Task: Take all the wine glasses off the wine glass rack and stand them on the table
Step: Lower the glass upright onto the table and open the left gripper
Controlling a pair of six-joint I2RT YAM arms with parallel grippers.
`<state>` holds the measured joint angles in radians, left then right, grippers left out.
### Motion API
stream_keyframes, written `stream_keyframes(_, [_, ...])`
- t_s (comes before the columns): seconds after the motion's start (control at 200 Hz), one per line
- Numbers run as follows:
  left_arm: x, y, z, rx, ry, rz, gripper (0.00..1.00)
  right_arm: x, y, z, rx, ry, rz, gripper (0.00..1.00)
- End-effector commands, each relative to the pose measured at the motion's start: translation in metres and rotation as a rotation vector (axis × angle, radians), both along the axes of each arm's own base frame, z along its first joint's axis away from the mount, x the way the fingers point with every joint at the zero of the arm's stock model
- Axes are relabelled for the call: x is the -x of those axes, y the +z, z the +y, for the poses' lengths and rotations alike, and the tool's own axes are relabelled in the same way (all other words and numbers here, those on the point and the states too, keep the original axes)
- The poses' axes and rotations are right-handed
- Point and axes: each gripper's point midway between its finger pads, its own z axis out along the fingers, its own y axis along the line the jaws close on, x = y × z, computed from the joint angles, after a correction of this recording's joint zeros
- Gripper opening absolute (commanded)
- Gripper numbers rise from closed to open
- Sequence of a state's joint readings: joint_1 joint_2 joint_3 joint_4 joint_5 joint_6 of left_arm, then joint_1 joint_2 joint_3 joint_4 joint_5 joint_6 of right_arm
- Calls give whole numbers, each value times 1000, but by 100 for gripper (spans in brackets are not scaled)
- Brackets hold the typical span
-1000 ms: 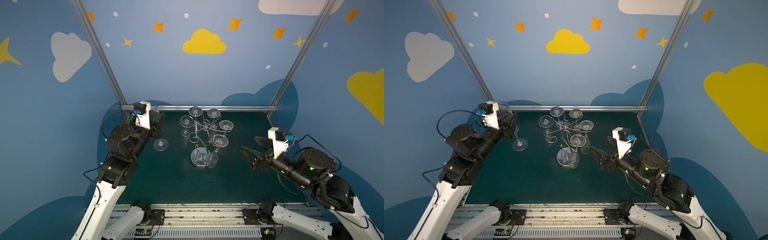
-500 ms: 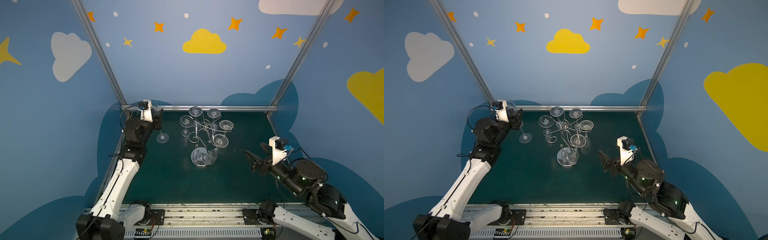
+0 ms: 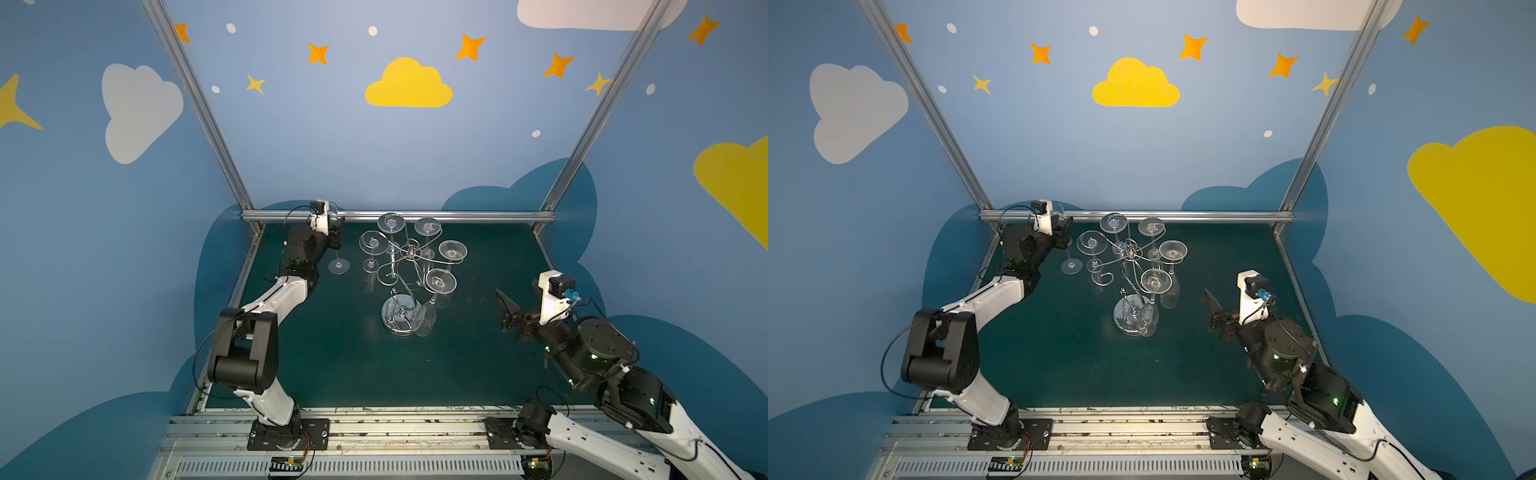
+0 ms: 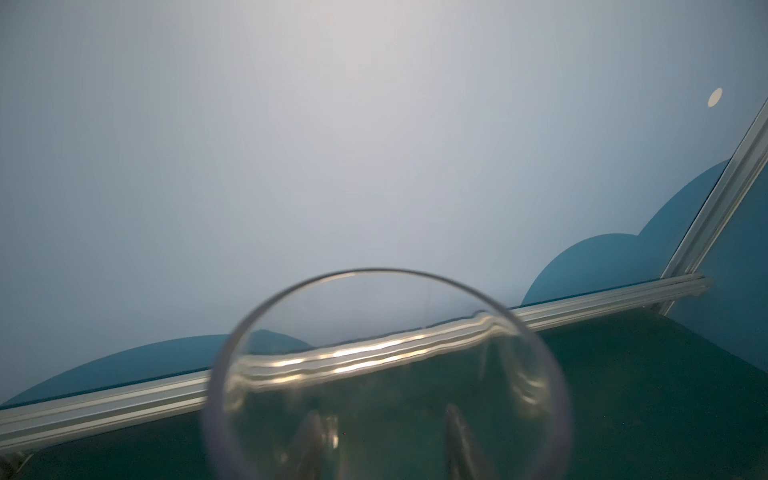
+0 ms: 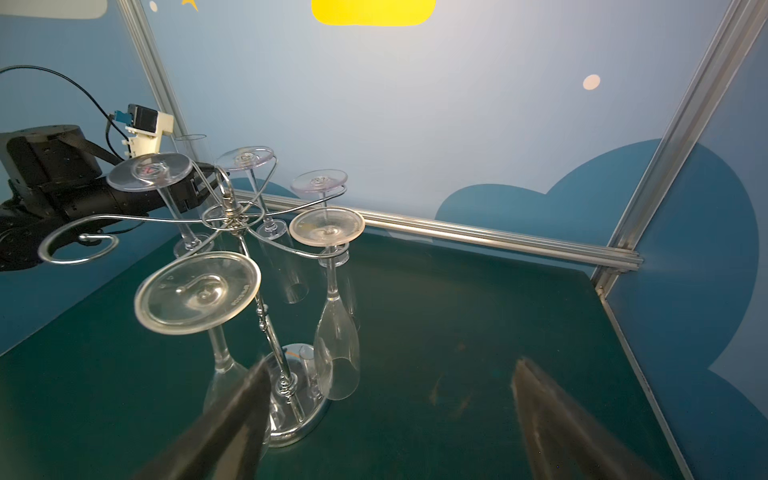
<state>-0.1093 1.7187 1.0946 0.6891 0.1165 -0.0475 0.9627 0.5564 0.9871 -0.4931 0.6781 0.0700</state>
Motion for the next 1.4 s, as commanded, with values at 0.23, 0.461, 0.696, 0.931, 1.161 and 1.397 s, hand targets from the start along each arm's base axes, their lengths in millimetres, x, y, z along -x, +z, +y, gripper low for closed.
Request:
stream_keyframes(0.23, [-40,-2,-22,-29,-61,-157,41,-19,-5,-2,40,-72,-7,90])
stream_keyframes(0.461, [-53,-24,-30,-42,-73,-149,41,-27,-11,-2,42,-71,17,90])
stream_keyframes(0.696, [-61,-43,-26,-30,-38,-133,41,-33,-19,1,52,-62,54,90])
stream_keyframes(0.931, [-59,-57,-25,-39,-32,-107,45,-33,-21,-2,45,-65,60,90])
stream_keyframes(1.161, [-53,-67,-23,-47,-9,-86,71,-31,-20,-1,43,-46,56,90])
stream_keyframes(1.397, [-47,-62,-16,-58,29,-89,99,-30,-14,-2,55,-39,40,90])
